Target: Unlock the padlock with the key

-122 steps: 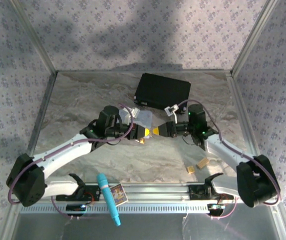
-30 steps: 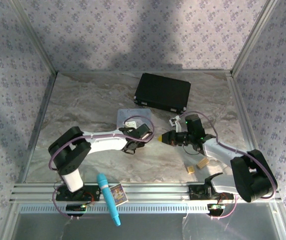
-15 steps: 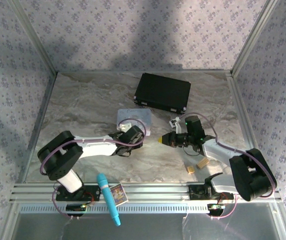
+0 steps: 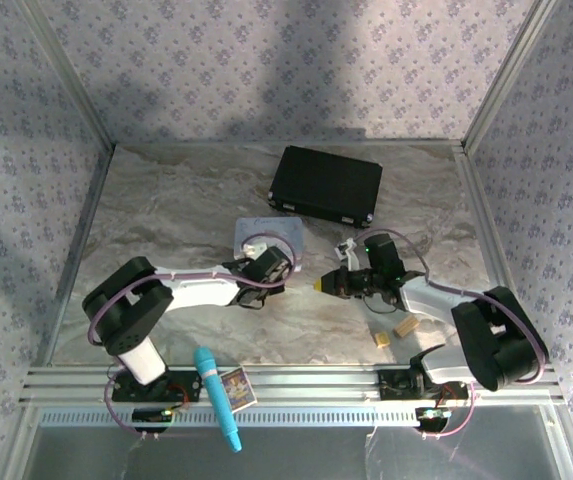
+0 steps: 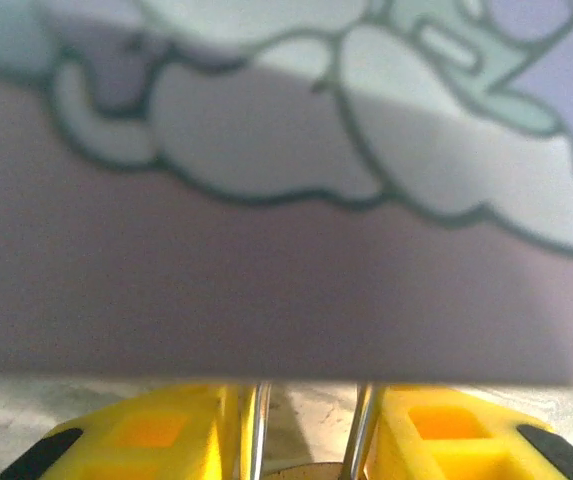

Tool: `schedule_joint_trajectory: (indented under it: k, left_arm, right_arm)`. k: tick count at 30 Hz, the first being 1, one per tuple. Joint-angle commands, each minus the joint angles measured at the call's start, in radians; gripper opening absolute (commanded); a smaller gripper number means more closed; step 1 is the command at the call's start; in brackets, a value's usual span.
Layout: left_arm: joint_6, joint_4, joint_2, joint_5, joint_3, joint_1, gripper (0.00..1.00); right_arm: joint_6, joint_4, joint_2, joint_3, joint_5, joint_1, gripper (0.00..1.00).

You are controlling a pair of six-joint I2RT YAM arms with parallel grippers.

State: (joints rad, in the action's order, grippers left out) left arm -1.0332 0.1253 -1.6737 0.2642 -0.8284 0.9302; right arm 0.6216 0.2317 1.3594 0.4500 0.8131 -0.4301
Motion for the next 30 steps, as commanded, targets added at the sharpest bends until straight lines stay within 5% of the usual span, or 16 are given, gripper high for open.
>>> schedule_joint_trajectory:
  k: [1,7,14,22,30]
  left_arm:
    - [0.029,0.001,-0.089,-0.16,-0.078,0.009,0.36]
    - [0.045,0.233,-0.148,-0.119,-0.208,0.02,0.46]
    - [0.062,0.411,-0.217,-0.055,-0.329,0.058,0.43]
    - [0.033,0.406,-0.211,-0.062,-0.339,0.051,0.25]
    - [-0.104,0.287,-0.149,-0.173,-0.273,0.003,0.18]
  right_arm:
    - [0.028,0.039,0.022,-0.013,-0.024,-0.017,0.0]
    - [0.032,0.043,0.036,-0.016,-0.038,-0.028,0.0]
    - [0.029,0.031,0.035,-0.014,-0.058,-0.036,0.0]
    - [0.068,0.058,0.03,-0.031,-0.132,-0.076,0.0]
    - [0.234,0.099,-0.024,-0.102,-0.412,-0.171,0.0]
